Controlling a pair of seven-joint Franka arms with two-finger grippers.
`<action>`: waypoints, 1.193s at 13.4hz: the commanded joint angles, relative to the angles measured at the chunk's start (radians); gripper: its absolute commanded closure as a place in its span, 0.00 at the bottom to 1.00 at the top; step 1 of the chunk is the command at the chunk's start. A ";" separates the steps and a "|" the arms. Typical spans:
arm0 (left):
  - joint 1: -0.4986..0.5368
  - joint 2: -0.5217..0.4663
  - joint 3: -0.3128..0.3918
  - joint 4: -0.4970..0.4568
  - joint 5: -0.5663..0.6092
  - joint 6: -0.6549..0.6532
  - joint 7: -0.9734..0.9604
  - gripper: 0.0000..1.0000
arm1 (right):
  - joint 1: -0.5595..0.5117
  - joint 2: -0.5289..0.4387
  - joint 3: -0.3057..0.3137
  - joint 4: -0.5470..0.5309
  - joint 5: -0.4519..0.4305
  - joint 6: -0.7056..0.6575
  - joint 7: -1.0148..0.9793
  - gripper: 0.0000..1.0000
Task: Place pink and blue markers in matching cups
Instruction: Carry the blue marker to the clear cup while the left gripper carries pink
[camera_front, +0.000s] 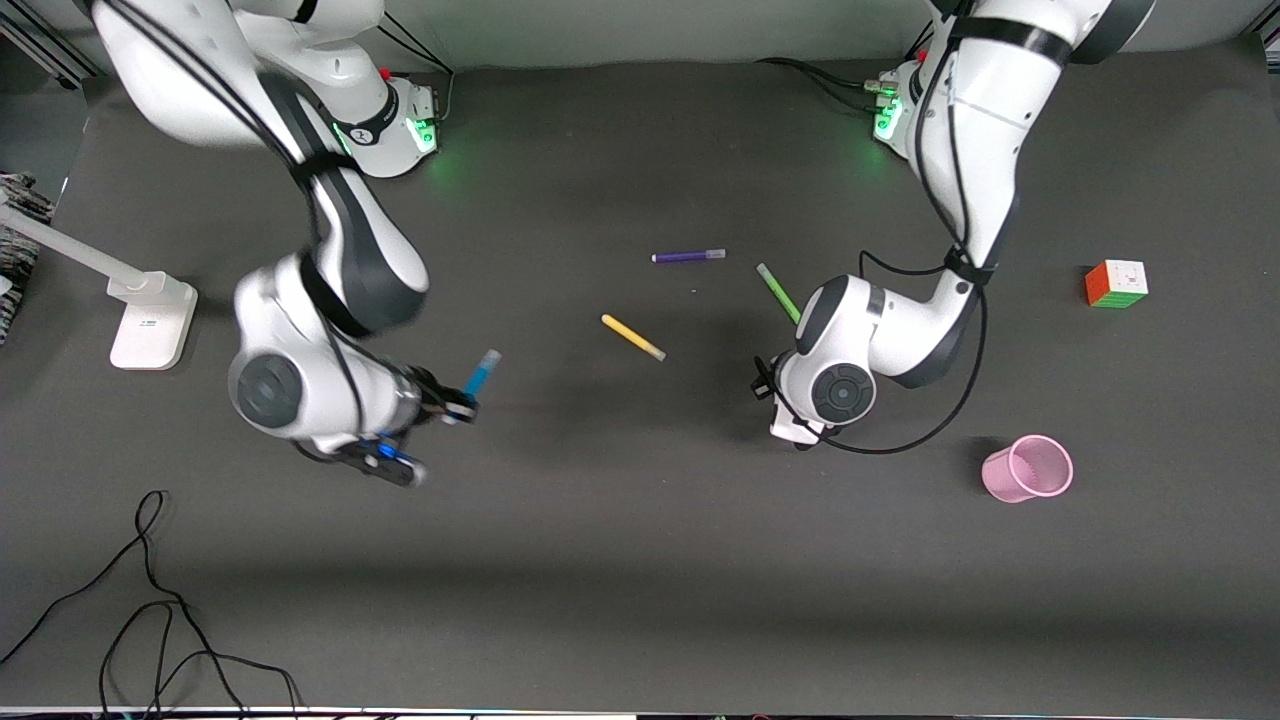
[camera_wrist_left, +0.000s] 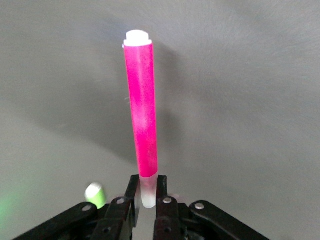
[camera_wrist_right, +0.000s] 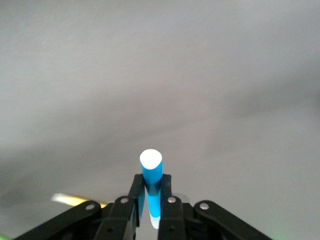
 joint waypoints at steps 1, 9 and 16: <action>0.051 -0.056 0.006 0.230 0.017 -0.337 -0.016 1.00 | -0.004 -0.234 -0.098 -0.240 -0.076 0.090 -0.241 1.00; 0.441 0.029 0.003 0.515 -0.015 -0.686 0.472 1.00 | 0.000 -0.520 -0.443 -0.763 -0.137 0.753 -0.907 1.00; 0.616 0.176 0.004 0.504 -0.123 -0.655 0.716 1.00 | 0.005 -0.458 -0.474 -0.963 -0.122 1.127 -0.946 1.00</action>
